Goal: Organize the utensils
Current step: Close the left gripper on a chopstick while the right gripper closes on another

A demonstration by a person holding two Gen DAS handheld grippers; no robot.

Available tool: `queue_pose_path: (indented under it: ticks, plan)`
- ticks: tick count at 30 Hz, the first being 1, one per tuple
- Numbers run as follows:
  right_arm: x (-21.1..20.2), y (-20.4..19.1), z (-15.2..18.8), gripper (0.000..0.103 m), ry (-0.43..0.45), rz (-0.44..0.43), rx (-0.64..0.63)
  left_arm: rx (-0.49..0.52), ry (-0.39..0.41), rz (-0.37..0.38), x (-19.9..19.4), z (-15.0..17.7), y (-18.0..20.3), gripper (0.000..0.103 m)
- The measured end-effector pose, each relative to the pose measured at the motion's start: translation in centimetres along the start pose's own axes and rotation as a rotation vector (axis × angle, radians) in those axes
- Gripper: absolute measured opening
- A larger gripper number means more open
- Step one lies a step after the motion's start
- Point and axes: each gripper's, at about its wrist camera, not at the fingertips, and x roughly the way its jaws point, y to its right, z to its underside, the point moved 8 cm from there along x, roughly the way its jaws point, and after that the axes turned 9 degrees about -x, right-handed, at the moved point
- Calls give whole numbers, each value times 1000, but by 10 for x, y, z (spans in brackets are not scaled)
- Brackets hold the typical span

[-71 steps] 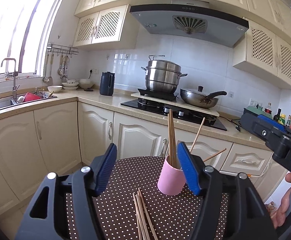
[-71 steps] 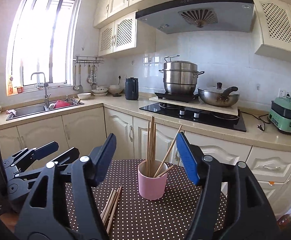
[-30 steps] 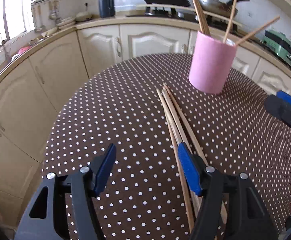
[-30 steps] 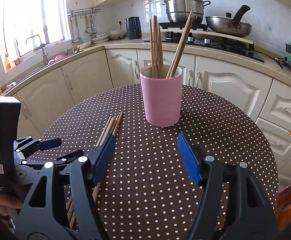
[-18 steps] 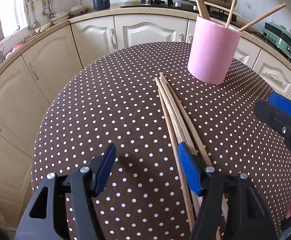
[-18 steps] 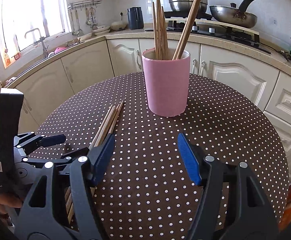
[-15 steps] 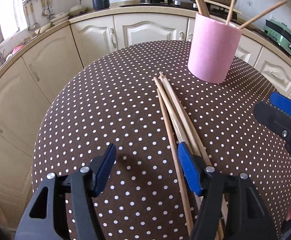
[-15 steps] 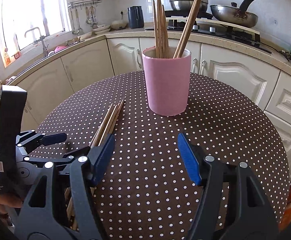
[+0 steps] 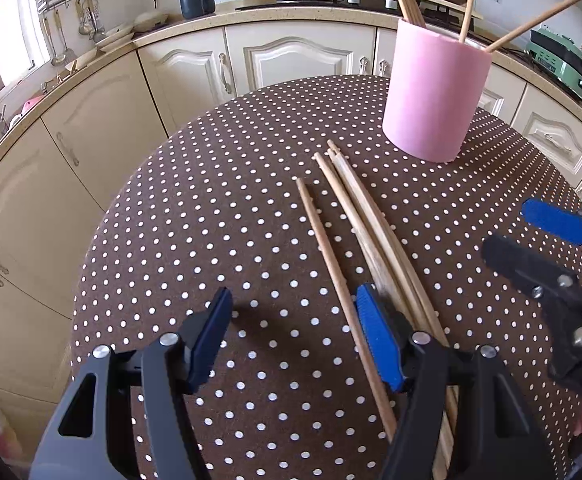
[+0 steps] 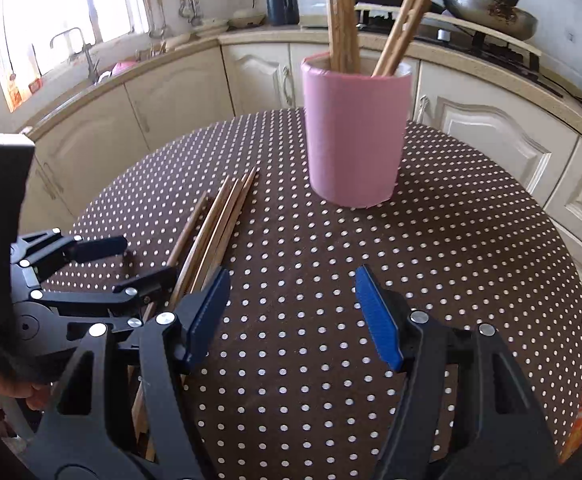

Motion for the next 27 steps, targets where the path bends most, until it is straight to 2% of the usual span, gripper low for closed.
queue_pose_path:
  ticks: [5, 10, 18, 20, 23, 25, 27]
  plan:
    - [12, -12, 0, 65, -46, -2, -16, 30, 3, -32, -3, 1, -7, 64]
    - [23, -21, -4, 65, -76, 16, -32, -9, -1, 27, -2, 0, -11, 62]
    - [38, -33, -9, 64, -113, 10, -44, -5, 19, 46, 2, -7, -9, 35]
    - [40, -36, -11, 63, -119, 9, -51, 2, 23, 56, 4, -11, -7, 25]
    - [45, -42, -12, 60, -134, -3, -63, 5, 19, 75, 6, -14, -6, 20]
    - [49, -45, -13, 55, -148, -10, -71, 17, 18, 80, 8, -17, -3, 18]
    - [50, -46, -14, 48, -161, 18, -105, 24, 16, 101, 11, -20, 1, 18]
